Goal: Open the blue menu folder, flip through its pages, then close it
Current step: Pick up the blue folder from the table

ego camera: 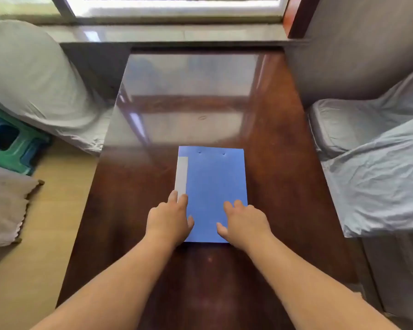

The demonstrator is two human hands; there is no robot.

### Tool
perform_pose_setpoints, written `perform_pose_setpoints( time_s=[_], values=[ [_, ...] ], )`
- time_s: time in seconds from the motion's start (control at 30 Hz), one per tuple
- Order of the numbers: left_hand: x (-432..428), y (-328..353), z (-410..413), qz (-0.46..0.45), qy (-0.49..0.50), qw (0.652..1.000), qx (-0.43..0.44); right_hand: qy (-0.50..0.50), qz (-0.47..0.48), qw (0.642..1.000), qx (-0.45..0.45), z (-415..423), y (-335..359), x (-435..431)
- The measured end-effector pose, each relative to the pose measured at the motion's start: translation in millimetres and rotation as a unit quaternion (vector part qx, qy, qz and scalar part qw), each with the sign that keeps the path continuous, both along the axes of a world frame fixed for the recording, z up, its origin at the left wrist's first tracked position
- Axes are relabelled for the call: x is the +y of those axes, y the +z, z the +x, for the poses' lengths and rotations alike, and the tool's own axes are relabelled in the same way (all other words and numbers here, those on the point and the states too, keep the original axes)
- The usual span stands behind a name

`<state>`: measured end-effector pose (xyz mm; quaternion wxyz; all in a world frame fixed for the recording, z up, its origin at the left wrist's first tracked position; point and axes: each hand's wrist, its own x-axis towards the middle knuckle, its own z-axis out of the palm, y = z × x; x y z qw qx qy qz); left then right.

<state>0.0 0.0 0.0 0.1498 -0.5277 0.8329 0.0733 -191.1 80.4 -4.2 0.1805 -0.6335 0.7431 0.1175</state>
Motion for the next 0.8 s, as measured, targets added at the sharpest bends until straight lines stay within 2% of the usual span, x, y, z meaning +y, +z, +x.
perform_pose_setpoints(
  time_s=[0.1, 0.2, 0.3, 0.37, 0.43, 0.53, 0.63, 0.7, 0.73, 0.8],
  values=[
    [-1, -15, -4, 0.042, 0.051, 0.997, 0.024, -0.017, 0.015, 1.000, -0.006, 0, -12, -2],
    [3, -25, -8, 0.093, 0.128, 0.982, 0.108, -0.028, 0.039, 0.999, -0.024, 4, -19, 3],
    [-3, -26, -10, 0.102, 0.254, 0.948, 0.163, -0.029, 0.035, 0.999, -0.023, 3, -22, 2],
    [-9, -25, -11, 0.138, 0.322, 0.923, 0.160, -0.031, 0.037, 0.999, -0.024, 3, -22, 1],
    [-13, -24, -12, 0.172, 0.338, 0.909, 0.175, -0.034, 0.035, 0.999, -0.025, 1, -22, 2],
    [-15, -19, -16, 0.180, 0.349, 0.881, 0.265, -0.059, 0.027, 0.997, -0.038, -3, -19, 6],
    [-16, -9, -16, 0.169, 0.339, 0.850, 0.365, -0.161, 0.016, 0.981, -0.104, -13, -12, 7],
    [-19, 5, -15, 0.158, 0.327, 0.829, 0.425, -0.285, 0.001, 0.939, -0.191, -27, -1, 4],
    [-21, 14, -15, 0.154, 0.321, 0.818, 0.451, -0.355, -0.008, 0.899, -0.256, -34, 8, 2],
    [-27, 35, -14, 0.144, 0.314, 0.798, 0.495, -0.465, -0.023, 0.779, -0.421, -46, 30, -2]
  ],
)
